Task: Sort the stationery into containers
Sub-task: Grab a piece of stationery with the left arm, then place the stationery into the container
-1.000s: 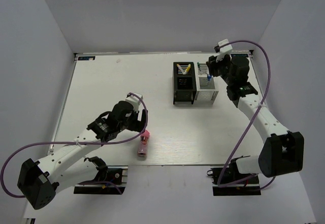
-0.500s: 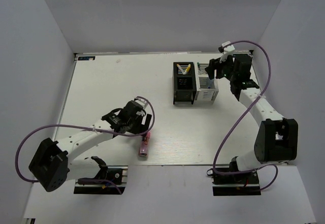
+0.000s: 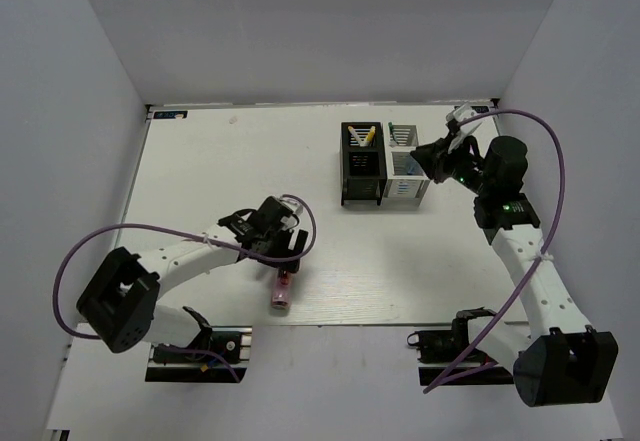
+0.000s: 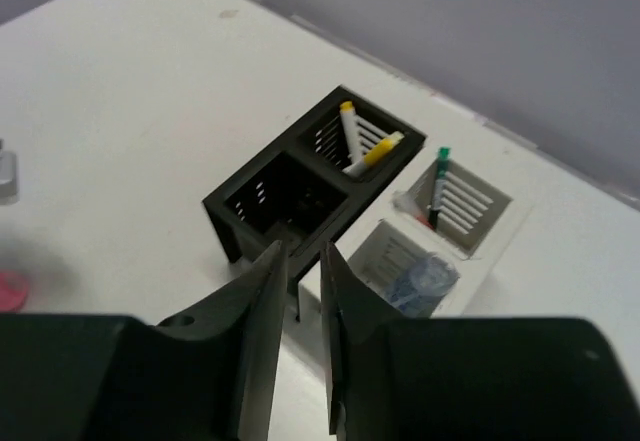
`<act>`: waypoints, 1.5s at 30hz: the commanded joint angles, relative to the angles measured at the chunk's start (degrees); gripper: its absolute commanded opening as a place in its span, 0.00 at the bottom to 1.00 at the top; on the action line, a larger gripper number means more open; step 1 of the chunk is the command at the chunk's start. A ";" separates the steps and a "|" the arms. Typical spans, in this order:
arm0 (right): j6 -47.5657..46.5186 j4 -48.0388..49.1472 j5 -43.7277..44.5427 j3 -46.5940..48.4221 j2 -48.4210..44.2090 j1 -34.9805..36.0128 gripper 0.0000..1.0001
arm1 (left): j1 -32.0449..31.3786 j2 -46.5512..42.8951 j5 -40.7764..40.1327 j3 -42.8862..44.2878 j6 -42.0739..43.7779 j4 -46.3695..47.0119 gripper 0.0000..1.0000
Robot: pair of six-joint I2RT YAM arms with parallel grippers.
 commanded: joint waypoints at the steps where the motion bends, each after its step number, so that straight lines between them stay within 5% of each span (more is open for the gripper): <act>1: 1.42 -5.61 -6.71 -0.53 -0.57 -0.26 0.23 | -0.32 2.38 2.73 1.47 -1.88 -0.26 0.93; 3: 2.03 -8.58 -10.75 -0.79 -0.75 -0.18 0.18 | -0.85 5.27 2.73 1.47 -2.59 -0.26 0.91; 7: 2.22 -9.30 -12.61 -1.24 -1.63 -0.35 0.18 | -0.85 10.20 3.25 2.61 -3.74 -0.26 0.67; 10: 0.72 -10.79 -11.82 -1.76 -3.64 -0.53 0.18 | -0.85 11.27 3.26 4.54 -4.26 0.26 0.46; 12: -0.94 -12.10 -11.73 -2.55 -5.74 -0.53 0.18 | -1.38 10.57 3.26 7.52 -4.26 -0.52 0.17; 16: -2.18 -12.99 -11.46 -5.01 -10.14 -0.88 0.19 | -1.99 6.35 2.11 14.18 -3.66 -1.41 0.01; 17: -2.27 -13.08 -11.20 -5.36 -11.55 -0.71 0.23 | -1.99 5.56 2.11 15.95 -2.95 -1.41 0.00; 18: -3.14 -12.99 -9.63 -5.80 -12.26 -0.70 0.38 | -2.51 4.77 2.11 17.62 -2.42 -1.41 0.00; 20: -4.11 -13.86 -8.22 -6.94 -14.36 -0.88 0.88 | -2.52 2.49 2.64 21.83 -1.02 2.43 0.00; 23: -6.56 -15.35 -7.24 -8.70 -14.29 -0.88 0.90 | -2.52 1.08 2.64 25.37 2.06 8.41 0.00; 26: -8.68 -17.20 -9.96 -9.06 -11.75 -1.32 0.15 | -2.52 1.07 0.79 26.51 5.48 19.31 0.00; 27: -9.38 -18.69 -10.40 -9.06 -10.95 -1.67 0.00 | -2.52 2.46 0.10 26.52 7.32 24.99 0.00; 37: -10.09 -18.79 -13.22 -10.64 -11.82 -4.65 0.00 | -2.52 16.09 -5.27 29.93 11.47 58.24 0.00; 45: -10.26 -17.82 -15.41 -11.96 -12.00 -7.10 0.00 | -2.52 28.13 -7.20 35.57 12.08 66.44 0.00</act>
